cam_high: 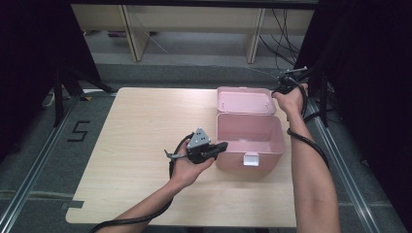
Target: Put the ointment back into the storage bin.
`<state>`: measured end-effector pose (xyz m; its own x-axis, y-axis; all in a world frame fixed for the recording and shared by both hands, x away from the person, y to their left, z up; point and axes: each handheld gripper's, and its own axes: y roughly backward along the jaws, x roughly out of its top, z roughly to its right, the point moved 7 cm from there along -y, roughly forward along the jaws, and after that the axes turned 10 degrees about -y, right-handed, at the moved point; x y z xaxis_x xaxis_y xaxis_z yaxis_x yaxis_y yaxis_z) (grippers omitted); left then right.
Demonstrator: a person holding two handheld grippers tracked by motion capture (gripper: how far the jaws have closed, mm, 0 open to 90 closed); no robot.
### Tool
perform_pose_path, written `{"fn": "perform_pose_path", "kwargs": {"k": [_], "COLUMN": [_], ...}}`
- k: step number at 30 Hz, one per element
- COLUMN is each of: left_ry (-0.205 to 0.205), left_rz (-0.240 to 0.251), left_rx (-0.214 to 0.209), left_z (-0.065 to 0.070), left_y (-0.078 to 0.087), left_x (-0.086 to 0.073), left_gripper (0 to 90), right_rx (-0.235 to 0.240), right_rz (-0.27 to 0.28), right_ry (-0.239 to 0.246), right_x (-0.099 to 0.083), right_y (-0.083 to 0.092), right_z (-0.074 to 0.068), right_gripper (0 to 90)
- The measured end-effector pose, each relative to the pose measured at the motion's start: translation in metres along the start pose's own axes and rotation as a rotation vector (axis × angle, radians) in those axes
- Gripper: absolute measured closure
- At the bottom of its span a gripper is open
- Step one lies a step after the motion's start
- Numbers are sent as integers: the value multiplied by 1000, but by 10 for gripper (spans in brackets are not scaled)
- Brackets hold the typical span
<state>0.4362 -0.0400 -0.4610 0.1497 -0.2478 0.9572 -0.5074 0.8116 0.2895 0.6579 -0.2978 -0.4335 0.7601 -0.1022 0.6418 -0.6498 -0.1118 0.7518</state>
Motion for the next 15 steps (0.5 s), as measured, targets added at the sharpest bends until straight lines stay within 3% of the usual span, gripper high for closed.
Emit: {"fn": "perform_pose_path", "kwargs": {"k": [1,3,5,6,7,9,15], "left_ry": [-2,-2,-1,-1,1,0,-7], "left_rz": [-1,0,1,1,5,3,10], "left_rx": [1,2,1,2,0,3,24], "left_z": [0,0,0,0,0,0,-1], "left_y": [0,0,0,1,0,0,-1], "left_x": [0,0,0,0,0,0,-2], "left_gripper": [894,893,893,893,893,894,895], "right_rx": [1,-8,-1,-9,-7,-11,-19], "right_rz": [1,3,-1,-3,-10,0,1], "right_ry": [-47,-6,-19,-1,-20,13,21], "right_x": [1,3,3,3,2,3,3], "right_y": [-1,-2,-3,-4,-6,-7,-9], "right_z": [-3,-1,-4,-3,-6,-5,-5], "right_gripper": [741,740,740,739,739,739,739]}}
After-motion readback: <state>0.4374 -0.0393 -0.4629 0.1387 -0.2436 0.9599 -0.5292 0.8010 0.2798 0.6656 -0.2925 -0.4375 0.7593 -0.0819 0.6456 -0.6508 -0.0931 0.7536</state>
